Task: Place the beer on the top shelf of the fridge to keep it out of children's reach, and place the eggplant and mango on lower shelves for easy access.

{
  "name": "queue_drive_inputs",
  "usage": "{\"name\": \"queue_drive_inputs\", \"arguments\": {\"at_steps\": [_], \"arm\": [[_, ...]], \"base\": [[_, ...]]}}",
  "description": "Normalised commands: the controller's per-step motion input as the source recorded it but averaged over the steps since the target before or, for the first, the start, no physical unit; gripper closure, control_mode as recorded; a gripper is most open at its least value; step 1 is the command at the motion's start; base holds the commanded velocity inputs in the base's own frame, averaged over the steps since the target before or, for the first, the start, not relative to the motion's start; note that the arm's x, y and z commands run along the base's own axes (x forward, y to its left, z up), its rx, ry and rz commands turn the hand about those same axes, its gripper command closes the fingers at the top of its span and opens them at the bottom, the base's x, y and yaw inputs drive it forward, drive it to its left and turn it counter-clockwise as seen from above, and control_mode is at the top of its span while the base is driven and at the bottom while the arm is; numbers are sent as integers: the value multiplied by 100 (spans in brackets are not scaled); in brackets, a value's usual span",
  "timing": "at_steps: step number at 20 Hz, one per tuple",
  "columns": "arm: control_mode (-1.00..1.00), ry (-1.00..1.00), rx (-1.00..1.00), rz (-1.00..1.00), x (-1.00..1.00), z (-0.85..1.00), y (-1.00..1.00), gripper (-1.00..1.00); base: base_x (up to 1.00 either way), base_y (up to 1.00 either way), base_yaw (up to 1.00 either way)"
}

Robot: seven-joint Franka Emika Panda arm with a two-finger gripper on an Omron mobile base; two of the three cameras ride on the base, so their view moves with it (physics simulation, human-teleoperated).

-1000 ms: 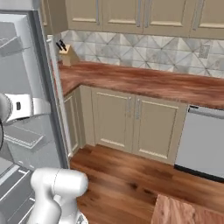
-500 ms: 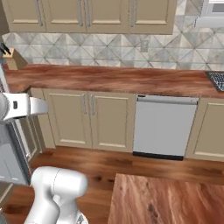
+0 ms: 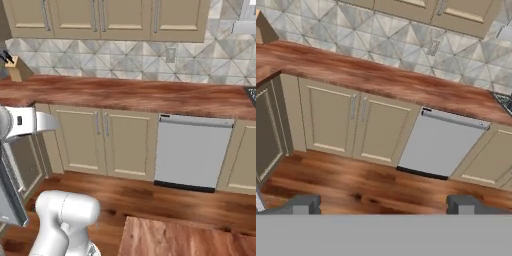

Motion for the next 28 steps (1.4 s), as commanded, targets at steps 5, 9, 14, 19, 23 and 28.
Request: {"name": "queue_drive_inputs", "arguments": {"at_steps": [5,9,14,19,23,28], "arm": [[100,0,0,0,0,0,0,-100],[100,0,0,0,0,0,0,-100],[100,0,0,0,0,0,0,-100],[100,0,0,0,0,0,0,-100],[100,0,0,0,0,0,0,-100],[100,0,0,0,0,0,0,-100]], "base": [[100,0,35],[100,0,34],[100,0,38],[100,-3,55],[100,-3,70],[90,0,77]]}}
